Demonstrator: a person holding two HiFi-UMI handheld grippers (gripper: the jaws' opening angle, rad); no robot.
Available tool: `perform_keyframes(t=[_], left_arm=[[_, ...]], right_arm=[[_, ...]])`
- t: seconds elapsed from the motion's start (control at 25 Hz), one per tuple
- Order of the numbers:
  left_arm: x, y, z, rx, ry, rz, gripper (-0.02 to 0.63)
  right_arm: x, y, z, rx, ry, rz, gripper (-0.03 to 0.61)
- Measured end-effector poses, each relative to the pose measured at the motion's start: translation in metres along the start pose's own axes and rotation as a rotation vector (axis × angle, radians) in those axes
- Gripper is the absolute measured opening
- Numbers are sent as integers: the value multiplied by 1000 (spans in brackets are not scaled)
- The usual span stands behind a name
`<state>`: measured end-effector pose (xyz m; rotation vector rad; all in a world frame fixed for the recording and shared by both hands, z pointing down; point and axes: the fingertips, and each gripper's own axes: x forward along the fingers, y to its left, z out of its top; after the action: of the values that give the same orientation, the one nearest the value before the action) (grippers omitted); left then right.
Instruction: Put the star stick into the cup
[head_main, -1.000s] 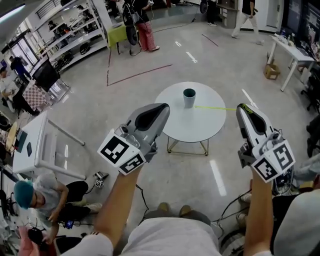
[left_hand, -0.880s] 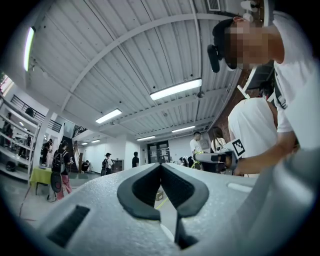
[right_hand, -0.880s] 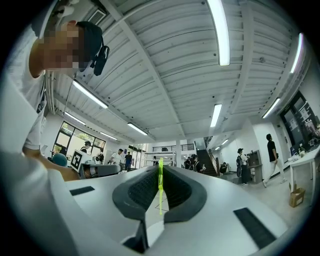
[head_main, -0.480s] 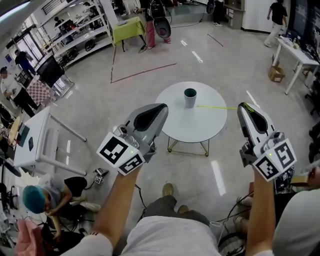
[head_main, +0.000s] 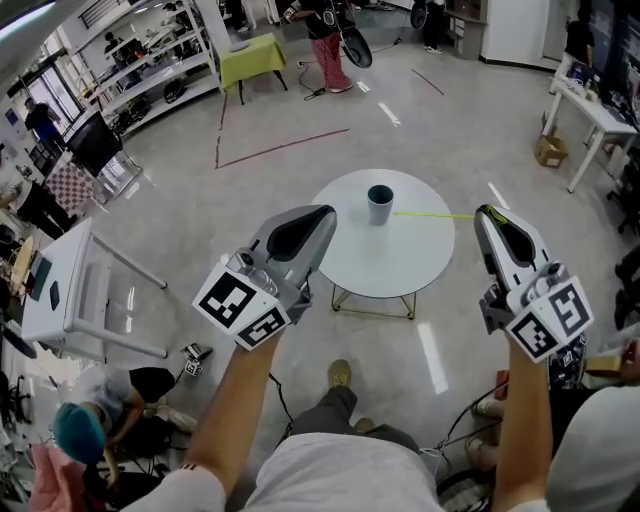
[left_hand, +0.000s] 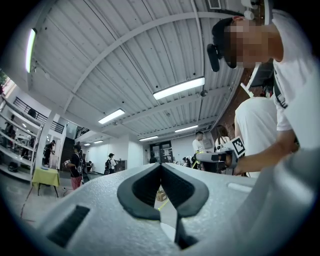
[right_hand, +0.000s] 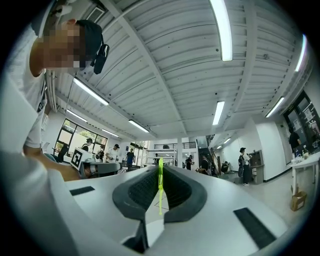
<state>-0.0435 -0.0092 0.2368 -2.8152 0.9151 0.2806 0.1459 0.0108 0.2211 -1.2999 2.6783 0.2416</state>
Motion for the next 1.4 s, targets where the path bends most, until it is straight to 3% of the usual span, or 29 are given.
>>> perform_keyframes(t=[0.8, 1.4], left_arm=[[60, 131, -36, -25, -10, -53, 15], [94, 191, -68, -47, 12, -112, 15]], right_arm=[[118, -55, -41, -46, 91, -62, 23], [171, -80, -84, -46, 181, -103, 23]])
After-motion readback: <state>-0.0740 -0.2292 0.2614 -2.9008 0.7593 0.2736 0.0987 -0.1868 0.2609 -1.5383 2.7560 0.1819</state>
